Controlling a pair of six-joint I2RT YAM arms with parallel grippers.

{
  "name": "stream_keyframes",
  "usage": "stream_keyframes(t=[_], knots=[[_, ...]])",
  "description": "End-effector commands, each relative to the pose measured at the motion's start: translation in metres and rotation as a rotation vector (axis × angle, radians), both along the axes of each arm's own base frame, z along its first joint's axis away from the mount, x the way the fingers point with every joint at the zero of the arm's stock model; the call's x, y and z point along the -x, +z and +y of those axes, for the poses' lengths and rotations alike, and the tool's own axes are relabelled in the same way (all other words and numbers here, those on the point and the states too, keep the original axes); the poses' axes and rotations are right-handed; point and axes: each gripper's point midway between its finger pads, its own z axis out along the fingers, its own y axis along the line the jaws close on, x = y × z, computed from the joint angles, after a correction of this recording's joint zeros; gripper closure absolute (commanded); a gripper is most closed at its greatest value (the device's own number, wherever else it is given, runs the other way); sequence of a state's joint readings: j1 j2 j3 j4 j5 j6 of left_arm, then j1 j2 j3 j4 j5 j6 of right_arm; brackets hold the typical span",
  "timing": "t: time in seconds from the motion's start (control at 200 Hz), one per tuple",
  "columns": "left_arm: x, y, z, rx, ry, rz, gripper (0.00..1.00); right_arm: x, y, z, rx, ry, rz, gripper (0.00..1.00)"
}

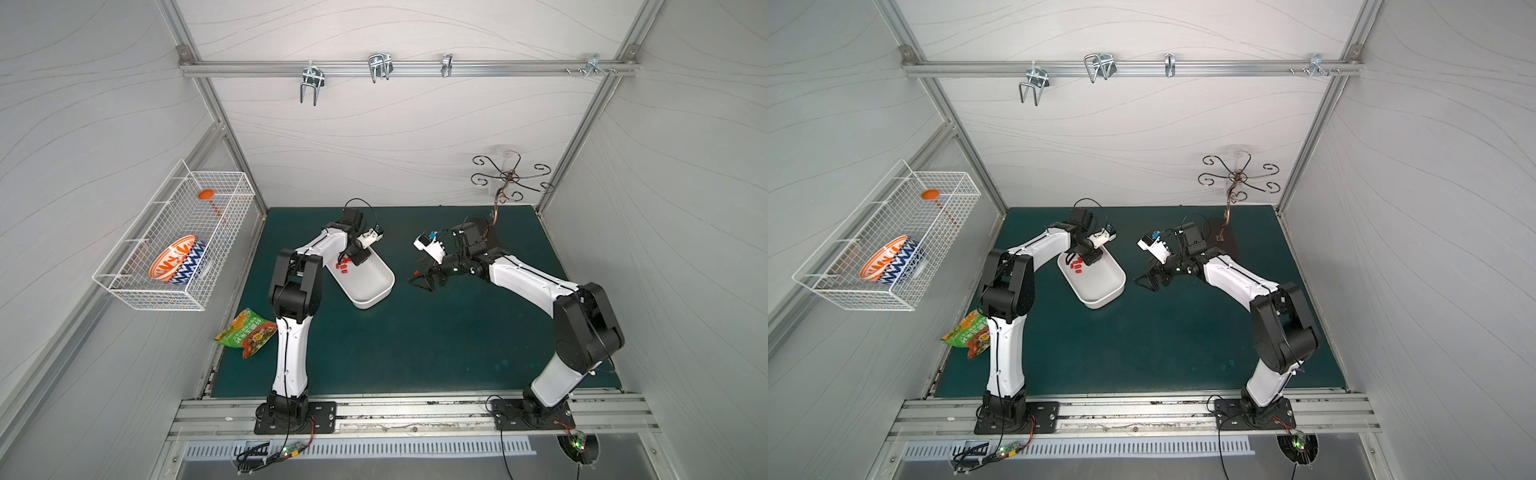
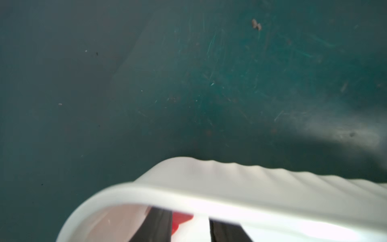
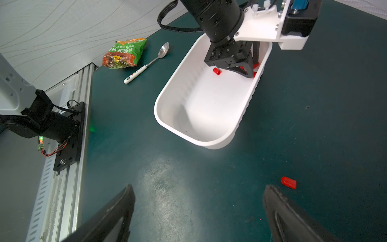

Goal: Take the screw protection sleeves out of the storage box
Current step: Adjust the screw protection sleeve in the storage box.

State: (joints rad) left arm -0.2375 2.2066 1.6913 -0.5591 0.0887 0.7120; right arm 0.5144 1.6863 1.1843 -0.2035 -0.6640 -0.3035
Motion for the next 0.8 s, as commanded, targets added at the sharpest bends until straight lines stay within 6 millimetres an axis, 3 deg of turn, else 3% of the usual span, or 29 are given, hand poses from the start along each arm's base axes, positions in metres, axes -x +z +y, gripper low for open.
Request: stream_keyframes(t=[0.0, 0.345, 0.585, 0.795], knots=[[-0.013, -0.001, -0.001, -0.009, -0.018, -0.027, 0.67, 0.004, 0.006, -0.003, -0.009, 0.012, 0.005, 0.01], [-0.005, -0.018, 0.002, -0.036, -0.023, 0.016, 0.86, 0.004, 0.005, -0.003, -0.007, 0.013, 0.006, 0.01], [0.003, 0.010, -0.002, 0.018, -0.003, -0.023, 1.00, 0.003, 0.007, -0.004, -0.004, 0.011, -0.002, 0.01], [0.015, 0.030, -0.001, 0.071, 0.027, -0.030, 1.00, 0.002, 0.009, -0.006, -0.002, 0.006, -0.010, 0.01]])
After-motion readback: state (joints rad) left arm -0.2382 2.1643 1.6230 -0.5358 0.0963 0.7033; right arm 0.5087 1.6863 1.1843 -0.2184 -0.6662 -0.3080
